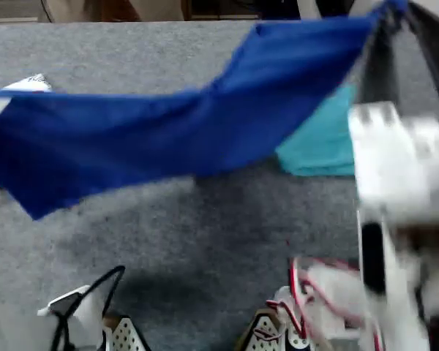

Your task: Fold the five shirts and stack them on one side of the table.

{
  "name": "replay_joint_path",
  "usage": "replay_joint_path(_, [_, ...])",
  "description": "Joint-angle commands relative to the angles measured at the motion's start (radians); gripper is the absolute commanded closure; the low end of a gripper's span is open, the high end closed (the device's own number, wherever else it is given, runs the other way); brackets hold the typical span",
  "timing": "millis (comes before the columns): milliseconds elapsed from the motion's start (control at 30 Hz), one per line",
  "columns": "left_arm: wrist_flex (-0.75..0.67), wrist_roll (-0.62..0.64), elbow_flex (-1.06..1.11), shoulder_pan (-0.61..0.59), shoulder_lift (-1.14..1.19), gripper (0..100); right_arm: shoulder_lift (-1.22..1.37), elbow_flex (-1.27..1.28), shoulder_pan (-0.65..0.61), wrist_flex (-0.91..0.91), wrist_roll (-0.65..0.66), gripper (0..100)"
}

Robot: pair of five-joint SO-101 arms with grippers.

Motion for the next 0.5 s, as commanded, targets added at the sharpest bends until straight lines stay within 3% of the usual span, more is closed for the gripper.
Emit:
replay_joint_path(0, [0.009, 0.002, 0.0, -0.008, -0.062, 98, -0.085, -0.007, 0.082, -0.035, -0.005, 99.7])
replay_joint_path(200, [0.009, 0.0, 0.261, -0.006, -0.188, 98, -0.163, -0.01, 0.252, -0.115, -0.003, 99.7])
replay_joint_path(467, [0.009, -0.003, 0.555, -0.006, -0.424, 98, -0.205, -0.005, 0.274, -0.313, -0.002, 99.7])
